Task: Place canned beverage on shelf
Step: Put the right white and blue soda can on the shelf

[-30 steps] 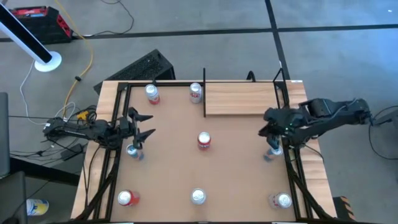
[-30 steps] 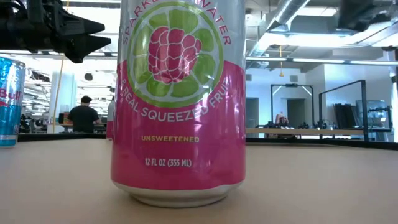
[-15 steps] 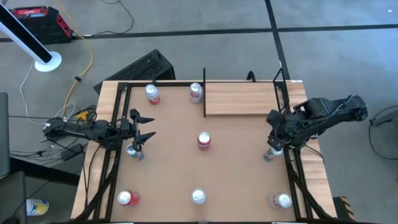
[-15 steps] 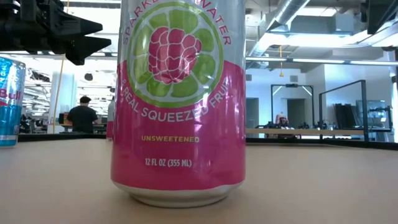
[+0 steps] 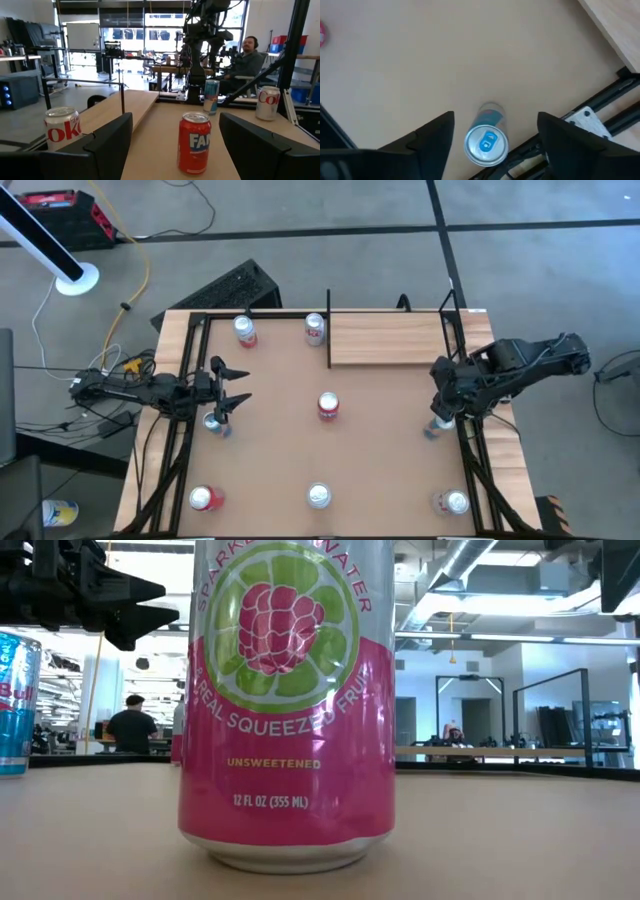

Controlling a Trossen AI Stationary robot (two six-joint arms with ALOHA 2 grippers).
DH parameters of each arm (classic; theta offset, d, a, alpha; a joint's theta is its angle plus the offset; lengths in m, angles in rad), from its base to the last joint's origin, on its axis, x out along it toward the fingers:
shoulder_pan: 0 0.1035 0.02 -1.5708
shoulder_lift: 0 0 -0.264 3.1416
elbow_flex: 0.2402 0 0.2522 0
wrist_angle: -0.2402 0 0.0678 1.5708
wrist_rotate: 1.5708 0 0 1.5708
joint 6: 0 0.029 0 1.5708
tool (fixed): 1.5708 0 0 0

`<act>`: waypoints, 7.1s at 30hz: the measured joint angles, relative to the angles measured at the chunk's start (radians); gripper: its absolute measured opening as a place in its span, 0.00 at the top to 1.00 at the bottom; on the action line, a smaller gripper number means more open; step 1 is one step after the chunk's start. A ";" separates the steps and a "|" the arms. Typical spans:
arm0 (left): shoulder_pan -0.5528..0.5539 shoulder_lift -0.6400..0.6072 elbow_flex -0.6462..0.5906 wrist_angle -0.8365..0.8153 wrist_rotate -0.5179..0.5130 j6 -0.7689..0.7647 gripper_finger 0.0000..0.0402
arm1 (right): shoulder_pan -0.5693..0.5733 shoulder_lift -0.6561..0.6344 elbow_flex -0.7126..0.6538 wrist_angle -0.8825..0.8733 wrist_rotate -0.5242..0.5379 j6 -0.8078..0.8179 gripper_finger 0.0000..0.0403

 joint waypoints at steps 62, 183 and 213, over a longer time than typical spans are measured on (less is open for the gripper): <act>0.000 0.000 0.000 -0.003 0.000 0.026 0.29 | 0.274 0.063 -0.285 0.095 -0.082 0.455 0.19; 0.000 0.000 0.000 -0.045 -0.001 0.066 0.29 | -0.815 0.449 0.042 0.723 -0.212 -1.058 0.28; 0.000 0.000 0.000 -0.033 -0.001 0.068 0.29 | -0.903 0.557 -0.399 1.593 -0.264 -1.090 0.96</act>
